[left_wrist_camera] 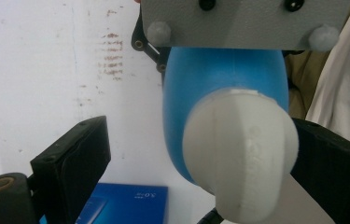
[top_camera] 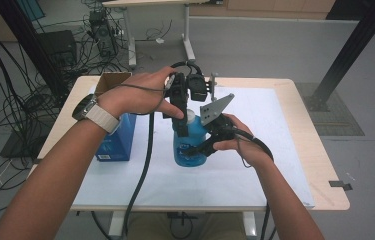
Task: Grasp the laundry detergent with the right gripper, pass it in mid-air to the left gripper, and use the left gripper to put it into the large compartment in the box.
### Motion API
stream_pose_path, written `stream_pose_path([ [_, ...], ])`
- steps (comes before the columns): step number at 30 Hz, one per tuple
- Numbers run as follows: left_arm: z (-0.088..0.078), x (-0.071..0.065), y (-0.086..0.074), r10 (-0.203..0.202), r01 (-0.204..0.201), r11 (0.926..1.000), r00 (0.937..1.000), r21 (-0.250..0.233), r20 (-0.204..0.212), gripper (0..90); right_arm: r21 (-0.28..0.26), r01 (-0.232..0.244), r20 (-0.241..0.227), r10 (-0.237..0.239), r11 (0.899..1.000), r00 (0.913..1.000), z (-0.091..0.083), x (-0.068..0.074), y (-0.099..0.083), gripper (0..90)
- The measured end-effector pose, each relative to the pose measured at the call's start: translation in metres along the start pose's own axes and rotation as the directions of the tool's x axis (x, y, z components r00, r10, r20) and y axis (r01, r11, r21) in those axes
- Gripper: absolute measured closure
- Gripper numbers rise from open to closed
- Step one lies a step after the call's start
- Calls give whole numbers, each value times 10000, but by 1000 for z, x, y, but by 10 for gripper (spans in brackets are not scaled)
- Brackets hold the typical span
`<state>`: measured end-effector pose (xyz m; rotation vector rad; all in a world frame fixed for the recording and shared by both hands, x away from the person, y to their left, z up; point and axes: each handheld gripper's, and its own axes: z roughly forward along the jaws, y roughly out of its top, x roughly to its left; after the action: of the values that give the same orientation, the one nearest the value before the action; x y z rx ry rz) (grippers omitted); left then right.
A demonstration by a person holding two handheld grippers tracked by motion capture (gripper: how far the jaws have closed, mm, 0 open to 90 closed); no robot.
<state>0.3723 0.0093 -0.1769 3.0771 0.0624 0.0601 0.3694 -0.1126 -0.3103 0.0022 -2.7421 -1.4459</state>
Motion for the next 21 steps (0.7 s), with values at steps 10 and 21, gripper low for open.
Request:
stream_pose_path([
  [10, 0, 0, -2, -31, 31, 10000, 10000, -7, 0, 89, -19, -7, -35, 7, 10000, 10000, 0, 0, 0, 438],
  [21, 0, 1, -2, -31, 31, 10000, 10000, -6, -13, 89, -20, -48, -65, 48, 10000, 10000, 1, 0, 0, 438],
])
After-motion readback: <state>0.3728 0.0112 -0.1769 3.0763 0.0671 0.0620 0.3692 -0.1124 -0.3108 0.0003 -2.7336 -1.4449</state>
